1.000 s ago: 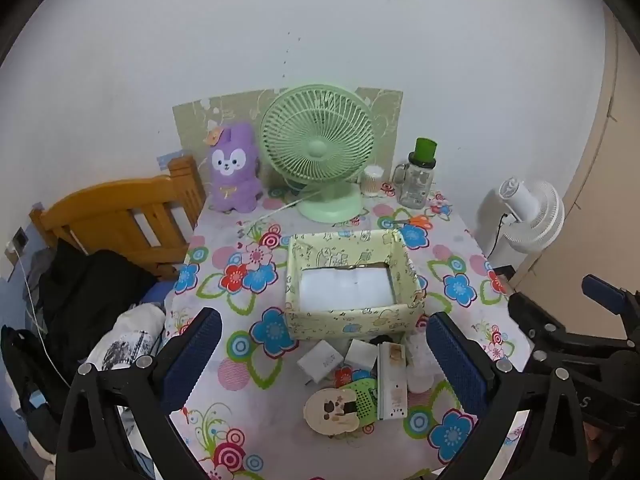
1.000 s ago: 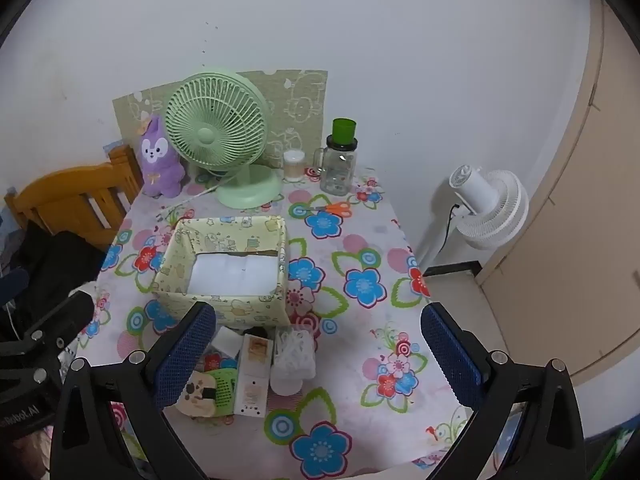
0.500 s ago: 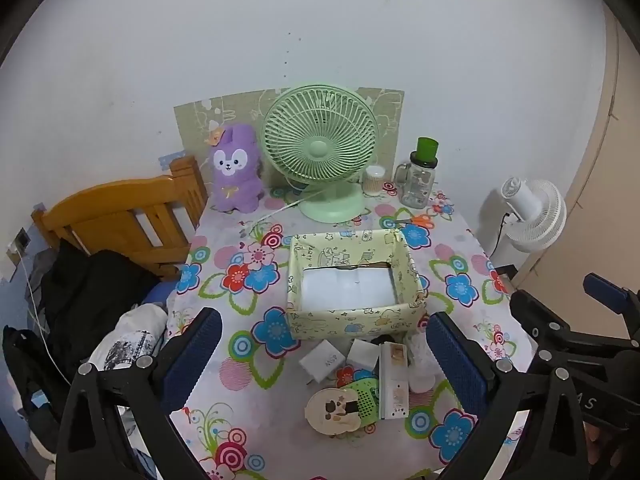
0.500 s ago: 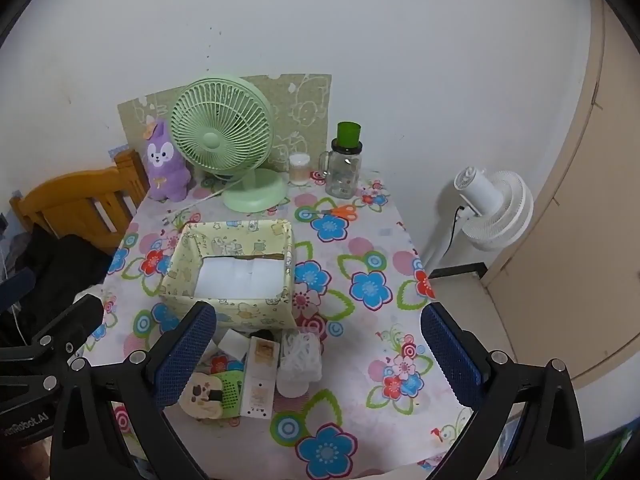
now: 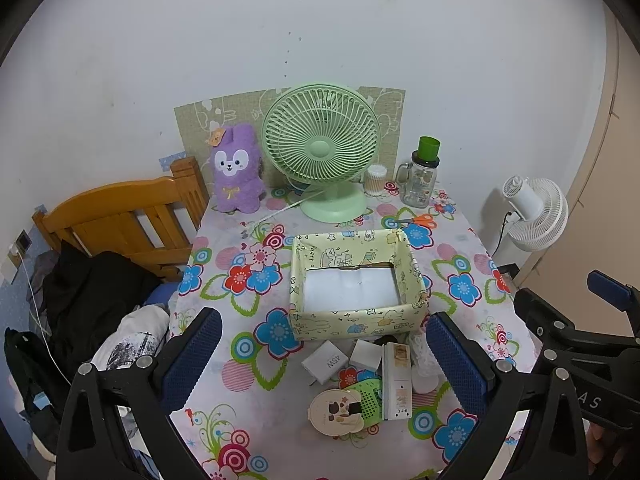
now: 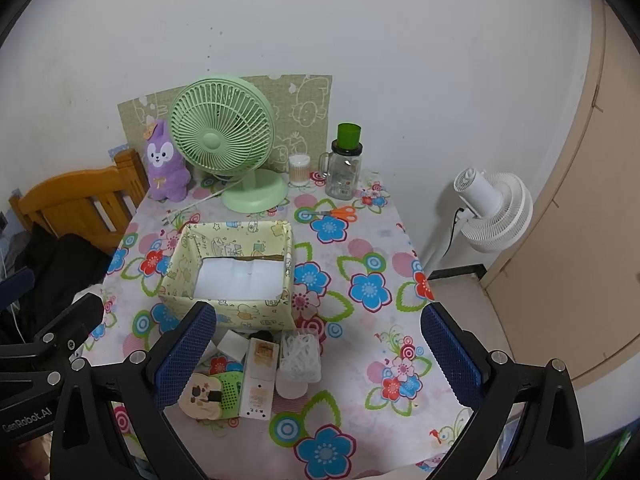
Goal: Organize rigid objects
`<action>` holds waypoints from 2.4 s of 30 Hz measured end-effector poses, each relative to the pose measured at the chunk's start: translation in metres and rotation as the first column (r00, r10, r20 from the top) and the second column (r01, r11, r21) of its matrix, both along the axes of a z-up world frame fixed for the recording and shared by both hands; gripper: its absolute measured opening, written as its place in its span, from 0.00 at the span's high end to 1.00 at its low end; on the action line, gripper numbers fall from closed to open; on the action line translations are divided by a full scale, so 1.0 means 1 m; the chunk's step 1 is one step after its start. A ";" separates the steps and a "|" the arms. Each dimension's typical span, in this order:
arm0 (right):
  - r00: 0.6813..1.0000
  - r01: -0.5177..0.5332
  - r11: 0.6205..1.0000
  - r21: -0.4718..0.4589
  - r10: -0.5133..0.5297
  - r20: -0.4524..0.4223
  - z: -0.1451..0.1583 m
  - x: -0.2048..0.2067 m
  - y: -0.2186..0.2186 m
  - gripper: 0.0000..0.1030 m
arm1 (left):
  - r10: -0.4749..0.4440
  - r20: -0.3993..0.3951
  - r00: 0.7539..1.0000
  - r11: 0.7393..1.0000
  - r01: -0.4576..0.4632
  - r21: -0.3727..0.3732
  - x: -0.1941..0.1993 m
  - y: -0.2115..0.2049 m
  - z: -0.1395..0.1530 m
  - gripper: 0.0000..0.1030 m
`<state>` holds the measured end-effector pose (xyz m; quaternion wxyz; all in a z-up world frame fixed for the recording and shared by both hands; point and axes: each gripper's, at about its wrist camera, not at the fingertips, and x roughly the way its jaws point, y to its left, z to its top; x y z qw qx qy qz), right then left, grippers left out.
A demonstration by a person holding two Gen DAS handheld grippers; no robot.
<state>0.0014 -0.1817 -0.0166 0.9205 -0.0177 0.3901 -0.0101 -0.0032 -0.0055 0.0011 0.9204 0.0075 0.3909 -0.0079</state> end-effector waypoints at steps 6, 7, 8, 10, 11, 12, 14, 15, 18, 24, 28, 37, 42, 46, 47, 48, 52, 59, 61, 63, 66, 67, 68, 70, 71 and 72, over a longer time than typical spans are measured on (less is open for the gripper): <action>1.000 -0.002 1.000 -0.002 0.002 0.002 0.000 0.000 0.000 0.00 | 0.007 -0.002 1.000 1.000 -0.006 0.005 0.000 0.000 -0.002 0.00; 1.000 -0.002 1.000 -0.001 0.002 0.001 0.000 0.001 0.000 0.00 | 0.007 -0.003 1.000 1.000 -0.007 0.004 0.001 0.001 -0.002 0.00; 1.000 -0.002 1.000 0.000 0.002 0.001 0.000 0.001 0.000 0.00 | 0.008 -0.004 1.000 1.000 -0.008 0.002 0.002 0.002 -0.001 0.00; 1.000 -0.003 1.000 0.002 0.003 0.001 -0.001 0.001 0.000 0.00 | 0.007 -0.003 1.000 1.000 -0.007 0.003 0.002 0.001 -0.001 0.00; 1.000 -0.003 1.000 0.002 0.003 0.000 -0.001 0.001 0.000 0.00 | 0.007 -0.004 1.000 1.000 -0.007 0.005 0.002 0.001 -0.001 0.00; 1.000 -0.004 1.000 0.000 0.004 0.001 -0.001 0.002 0.000 0.00 | 0.007 -0.003 1.000 1.000 -0.007 0.005 0.003 0.002 -0.001 0.00; 1.000 -0.003 1.000 0.002 0.003 0.001 0.000 0.002 0.000 0.00 | 0.010 -0.004 1.000 1.000 -0.010 0.008 0.005 0.003 -0.001 0.00; 1.000 -0.004 1.000 0.004 0.004 0.002 0.000 0.003 0.000 0.00 | 0.010 -0.004 1.000 1.000 -0.010 0.008 0.005 0.003 -0.002 0.00; 1.000 -0.005 1.000 0.010 0.005 0.003 0.000 0.005 0.000 0.00 | 0.011 -0.003 1.000 1.000 -0.011 0.008 0.004 0.003 -0.001 0.00; 1.000 -0.009 1.000 0.013 0.009 0.010 0.001 0.004 0.000 0.00 | 0.010 -0.002 1.000 1.000 -0.010 0.007 0.005 0.004 -0.001 0.00; 1.000 -0.010 1.000 0.015 0.009 0.013 0.002 0.003 0.000 0.00 | 0.012 -0.003 1.000 1.000 -0.012 0.000 0.007 0.002 0.000 0.00; 0.999 -0.019 1.000 0.018 0.019 0.031 0.006 0.004 -0.001 0.00 | 0.015 0.005 1.000 1.000 -0.015 -0.010 0.007 0.002 0.002 0.00; 0.999 -0.028 0.999 0.019 0.028 0.033 0.005 0.005 -0.002 0.00 | 0.015 0.006 1.000 1.000 -0.015 -0.009 0.007 0.002 0.001 0.00; 0.999 -0.036 0.999 0.018 0.035 0.033 0.004 0.007 -0.001 0.00 | 0.016 0.001 1.000 1.000 -0.016 -0.014 0.007 0.002 0.000 0.00; 0.999 -0.037 0.999 0.020 0.036 0.030 0.003 0.008 -0.002 0.00 | 0.020 0.000 1.000 1.000 -0.020 -0.015 0.008 0.002 0.000 0.00; 0.999 -0.038 0.999 0.021 0.038 0.028 0.002 0.008 -0.001 0.00 | 0.022 -0.002 1.000 1.000 -0.022 -0.019 0.008 0.003 -0.001 0.00; 0.999 -0.045 0.999 0.027 0.045 0.011 -0.001 0.012 -0.001 0.00 | 0.031 -0.022 0.999 0.999 -0.031 -0.030 0.013 0.005 -0.005 0.00; 0.998 -0.064 0.997 0.047 0.065 -0.022 -0.008 0.021 0.000 0.00 | 0.035 -0.050 0.998 0.999 -0.037 -0.039 0.021 0.010 -0.012 0.00; 0.997 -0.068 0.997 0.046 0.070 -0.026 -0.008 0.023 0.001 0.00 | 0.031 -0.047 0.998 0.998 -0.033 -0.045 0.023 0.011 -0.014 0.00; 0.997 -0.074 0.996 0.049 0.076 -0.026 -0.010 0.026 0.002 0.00 | 0.026 -0.047 0.999 0.998 -0.029 -0.055 0.024 0.013 -0.017 0.00; 0.996 -0.082 0.995 0.055 0.084 -0.033 -0.015 0.030 0.003 0.00 | 0.023 -0.062 0.998 0.998 -0.027 -0.063 0.029 0.016 -0.026 0.00; 0.996 -0.086 0.995 0.058 0.088 -0.035 -0.018 0.031 0.003 0.00 | 0.022 -0.068 0.997 0.998 -0.027 -0.062 0.031 0.017 -0.030 0.00; 0.995 -0.090 0.994 0.063 0.093 -0.039 -0.021 0.033 0.003 0.00 | 0.022 -0.075 0.997 0.998 -0.027 -0.059 0.032 0.017 -0.034 0.00; 0.994 -0.098 0.993 0.072 0.101 -0.043 -0.026 0.036 0.004 0.01 | 0.020 -0.090 0.996 0.998 -0.024 -0.053 0.035 0.018 -0.042 0.00; 0.993 -0.101 0.992 0.075 0.105 -0.046 -0.030 0.037 0.004 0.01 | 0.019 -0.098 0.995 0.998 -0.024 -0.051 0.037 0.019 -0.047 0.00; 0.993 -0.103 0.992 0.077 0.107 -0.049 -0.034 0.039 0.005 0.01 | 0.018 -0.104 0.994 0.999 -0.023 -0.049 0.038 0.019 -0.052 0.00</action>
